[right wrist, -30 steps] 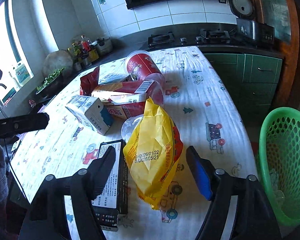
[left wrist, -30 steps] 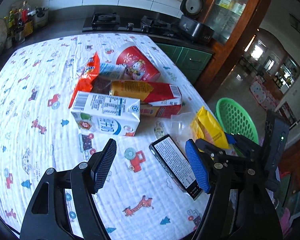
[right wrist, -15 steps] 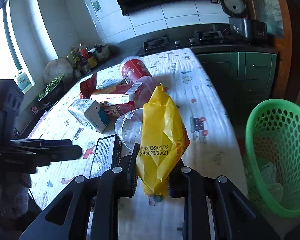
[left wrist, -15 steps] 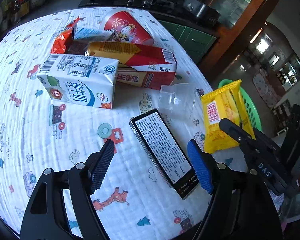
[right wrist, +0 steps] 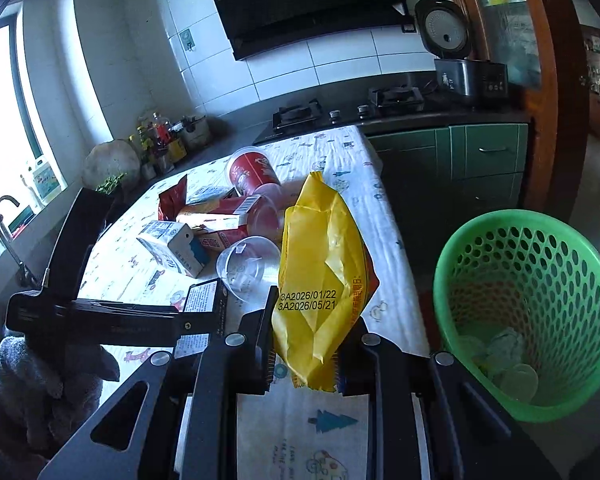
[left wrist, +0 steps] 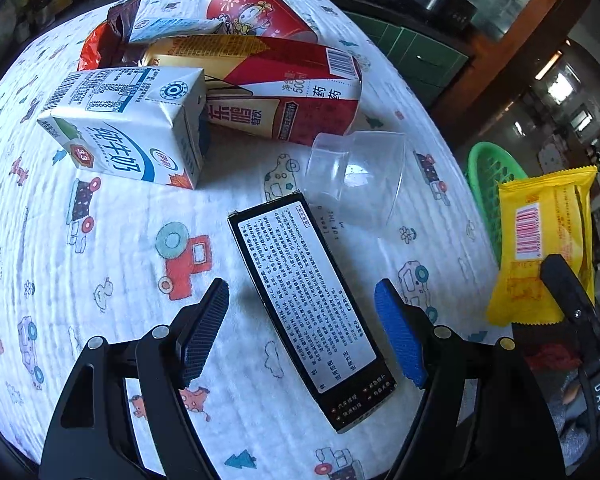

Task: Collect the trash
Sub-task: 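Grasp the yellow snack bag with the right tool while the left tool grasps the black box, then carry the snack bag and black box over the green basket and open both tools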

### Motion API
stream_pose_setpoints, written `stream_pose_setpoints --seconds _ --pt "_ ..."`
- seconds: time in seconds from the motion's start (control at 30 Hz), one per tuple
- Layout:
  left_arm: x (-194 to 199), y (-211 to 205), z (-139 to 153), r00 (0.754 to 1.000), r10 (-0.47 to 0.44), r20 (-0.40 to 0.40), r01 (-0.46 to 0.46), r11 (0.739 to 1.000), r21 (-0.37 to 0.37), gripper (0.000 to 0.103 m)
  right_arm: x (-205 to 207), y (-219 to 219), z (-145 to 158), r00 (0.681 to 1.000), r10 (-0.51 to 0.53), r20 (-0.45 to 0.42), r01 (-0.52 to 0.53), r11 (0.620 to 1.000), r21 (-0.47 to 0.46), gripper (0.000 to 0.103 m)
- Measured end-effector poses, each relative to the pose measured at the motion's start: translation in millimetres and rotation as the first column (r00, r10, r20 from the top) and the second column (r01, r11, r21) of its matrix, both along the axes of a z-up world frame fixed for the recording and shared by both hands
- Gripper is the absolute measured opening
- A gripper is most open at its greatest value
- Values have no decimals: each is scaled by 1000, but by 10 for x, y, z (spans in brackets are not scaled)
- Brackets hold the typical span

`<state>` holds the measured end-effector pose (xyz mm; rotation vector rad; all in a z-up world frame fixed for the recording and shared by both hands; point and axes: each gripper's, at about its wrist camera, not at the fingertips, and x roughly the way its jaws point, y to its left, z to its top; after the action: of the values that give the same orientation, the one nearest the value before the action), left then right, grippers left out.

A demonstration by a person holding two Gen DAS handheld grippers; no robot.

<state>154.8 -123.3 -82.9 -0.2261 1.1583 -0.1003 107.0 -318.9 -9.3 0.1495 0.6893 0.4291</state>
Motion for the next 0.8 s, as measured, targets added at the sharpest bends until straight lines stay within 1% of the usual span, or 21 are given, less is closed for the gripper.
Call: stream_pose_setpoints --seconds 0.1,0.17,0.23,0.3,0.33,0.37,0.57,0.7,0.8 --pt "44 -39 -31 1000 8 -11 -8 1000 15 73 -19 -57 -22 1000 -11 -4 11 1000 6 21" --pt "60 -42 -51 1000 15 -17 -14 1000 17 67 -30 -76 -32 1000 -16 -4 16 1000 5 21" --pt "69 -34 -53 1000 21 -13 -21 1000 23 64 -41 -97 -44 1000 -22 -7 22 1000 6 21" --pt "59 -16 -55 1000 20 -13 -20 1000 20 59 -53 -119 -45 1000 -30 -7 30 1000 5 21" --pt "54 -8 -50 1000 19 -13 -19 1000 12 54 -54 -123 -40 999 -33 -7 33 999 5 21" --pt "52 2 -46 1000 17 -14 -17 1000 7 52 -59 -131 -37 999 -37 -7 37 999 4 21" --pt "-48 122 -7 1000 5 -4 -5 1000 -8 49 -90 -216 -3 998 -63 -5 63 998 -1 21" --pt "-171 205 100 1000 -13 23 14 1000 -23 48 -106 -306 6 996 -88 -4 88 996 -3 21" --pt "-252 286 184 999 -23 37 25 998 -49 48 -109 -406 0 993 -117 -7 117 993 -7 21"
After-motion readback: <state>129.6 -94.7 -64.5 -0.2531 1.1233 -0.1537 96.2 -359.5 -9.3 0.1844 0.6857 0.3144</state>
